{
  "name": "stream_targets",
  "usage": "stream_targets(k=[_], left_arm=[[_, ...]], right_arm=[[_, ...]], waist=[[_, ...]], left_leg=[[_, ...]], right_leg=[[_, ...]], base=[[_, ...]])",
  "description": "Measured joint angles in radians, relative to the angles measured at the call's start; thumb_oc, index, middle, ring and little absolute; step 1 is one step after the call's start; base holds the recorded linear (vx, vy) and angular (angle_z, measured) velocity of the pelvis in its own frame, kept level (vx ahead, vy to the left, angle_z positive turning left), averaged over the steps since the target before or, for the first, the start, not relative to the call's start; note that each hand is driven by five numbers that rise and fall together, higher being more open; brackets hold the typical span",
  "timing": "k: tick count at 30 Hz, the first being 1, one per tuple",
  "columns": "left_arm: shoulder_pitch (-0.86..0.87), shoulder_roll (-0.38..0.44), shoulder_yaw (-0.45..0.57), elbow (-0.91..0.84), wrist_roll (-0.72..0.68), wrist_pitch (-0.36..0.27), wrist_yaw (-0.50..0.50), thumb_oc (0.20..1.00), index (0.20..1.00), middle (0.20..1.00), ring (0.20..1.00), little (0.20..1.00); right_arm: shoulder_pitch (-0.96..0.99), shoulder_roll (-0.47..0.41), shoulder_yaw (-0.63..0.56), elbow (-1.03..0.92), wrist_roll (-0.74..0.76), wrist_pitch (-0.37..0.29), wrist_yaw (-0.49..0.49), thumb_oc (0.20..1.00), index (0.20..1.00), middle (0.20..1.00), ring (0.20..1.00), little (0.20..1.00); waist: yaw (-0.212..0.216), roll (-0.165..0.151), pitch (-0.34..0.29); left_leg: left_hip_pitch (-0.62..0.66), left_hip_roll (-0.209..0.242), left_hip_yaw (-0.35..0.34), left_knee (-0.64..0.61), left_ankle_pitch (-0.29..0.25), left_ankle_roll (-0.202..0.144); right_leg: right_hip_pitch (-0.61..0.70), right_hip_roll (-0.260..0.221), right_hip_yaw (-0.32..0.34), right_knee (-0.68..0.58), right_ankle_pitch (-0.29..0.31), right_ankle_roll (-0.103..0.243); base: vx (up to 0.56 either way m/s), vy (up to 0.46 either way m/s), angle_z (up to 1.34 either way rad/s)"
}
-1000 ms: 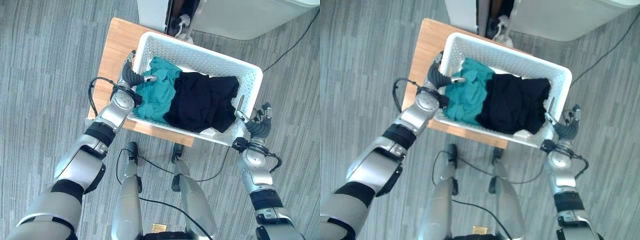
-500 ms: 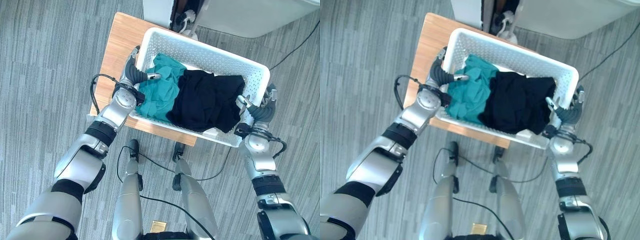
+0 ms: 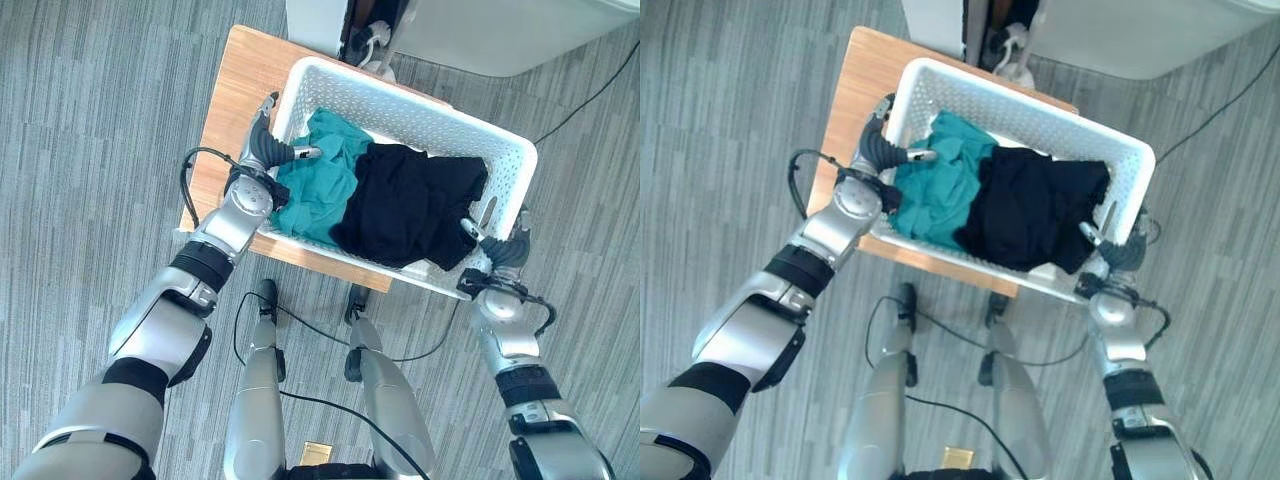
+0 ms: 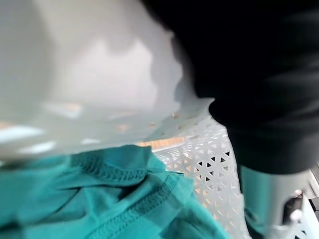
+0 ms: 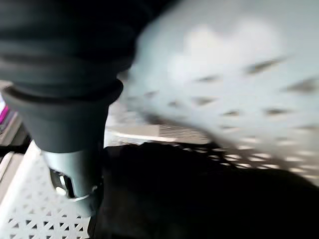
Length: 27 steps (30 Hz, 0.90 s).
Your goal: Grab the laundry basket,head to the washer,open it,put in the laundry and shut it.
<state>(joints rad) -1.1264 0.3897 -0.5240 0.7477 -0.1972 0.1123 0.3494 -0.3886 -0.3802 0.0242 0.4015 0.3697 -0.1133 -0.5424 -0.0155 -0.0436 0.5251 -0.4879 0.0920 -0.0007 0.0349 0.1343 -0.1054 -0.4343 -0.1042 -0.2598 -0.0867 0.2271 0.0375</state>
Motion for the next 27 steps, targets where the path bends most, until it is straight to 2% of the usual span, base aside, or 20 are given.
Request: stream_targets(k=[12,17,19,25,27], left_arm=[[-0.012,0.019,-0.002,0.019,-0.002,0.001,-0.002,1.000,1.000,1.000,1.000,1.000],[-0.013,0.040,-0.011,0.014,-0.002,-0.003,-0.003,1.000,1.000,1.000,1.000,1.000],[-0.031,0.044,-0.030,0.023,-0.002,0.002,-0.009,1.000,1.000,1.000,1.000,1.000],[-0.047,0.070,-0.061,0.024,-0.002,0.023,-0.030,1.000,1.000,1.000,1.000,1.000],[-0.057,0.090,-0.080,0.026,-0.007,0.029,-0.051,1.000,1.000,1.000,1.000,1.000]], right_arm=[[-0.103,-0.027,0.035,0.073,0.071,-0.023,0.007,1.000,1.000,1.000,1.000,1.000],[-0.155,-0.070,0.067,0.107,0.133,-0.024,0.049,1.000,1.000,1.000,1.000,1.000],[-0.185,-0.135,0.135,0.136,0.177,0.000,0.112,1.000,1.000,1.000,1.000,1.000],[-0.232,-0.222,0.230,0.160,0.211,0.045,0.211,1.000,1.000,1.000,1.000,1.000],[-0.281,-0.282,0.294,0.191,0.220,0.088,0.274,1.000,1.000,1.000,1.000,1.000]], waist=[[0.000,0.005,-0.002],[0.003,0.006,-0.002],[0.003,0.006,-0.002],[-0.001,0.005,-0.002],[0.000,0.002,-0.004]], left_leg=[[-0.021,0.002,-0.004,0.019,0.002,0.005],[-0.038,0.004,-0.011,0.024,0.008,0.003],[-0.036,0.006,-0.016,0.019,0.007,0.001],[-0.037,0.007,-0.017,0.019,0.010,0.001],[-0.037,0.009,-0.018,0.019,0.011,0.000]], right_leg=[[-0.035,-0.002,0.003,0.042,-0.012,0.000],[-0.055,-0.002,0.001,0.062,-0.014,-0.007],[-0.054,-0.001,0.001,0.064,-0.018,-0.001],[-0.054,0.001,-0.003,0.064,-0.016,-0.003],[-0.053,0.002,-0.006,0.065,-0.016,-0.003]], base=[[0.00,0.004,0.00],[0.02,-0.010,0.01],[0.00,-0.024,0.03],[0.00,0.000,0.00],[0.00,0.000,0.00]])
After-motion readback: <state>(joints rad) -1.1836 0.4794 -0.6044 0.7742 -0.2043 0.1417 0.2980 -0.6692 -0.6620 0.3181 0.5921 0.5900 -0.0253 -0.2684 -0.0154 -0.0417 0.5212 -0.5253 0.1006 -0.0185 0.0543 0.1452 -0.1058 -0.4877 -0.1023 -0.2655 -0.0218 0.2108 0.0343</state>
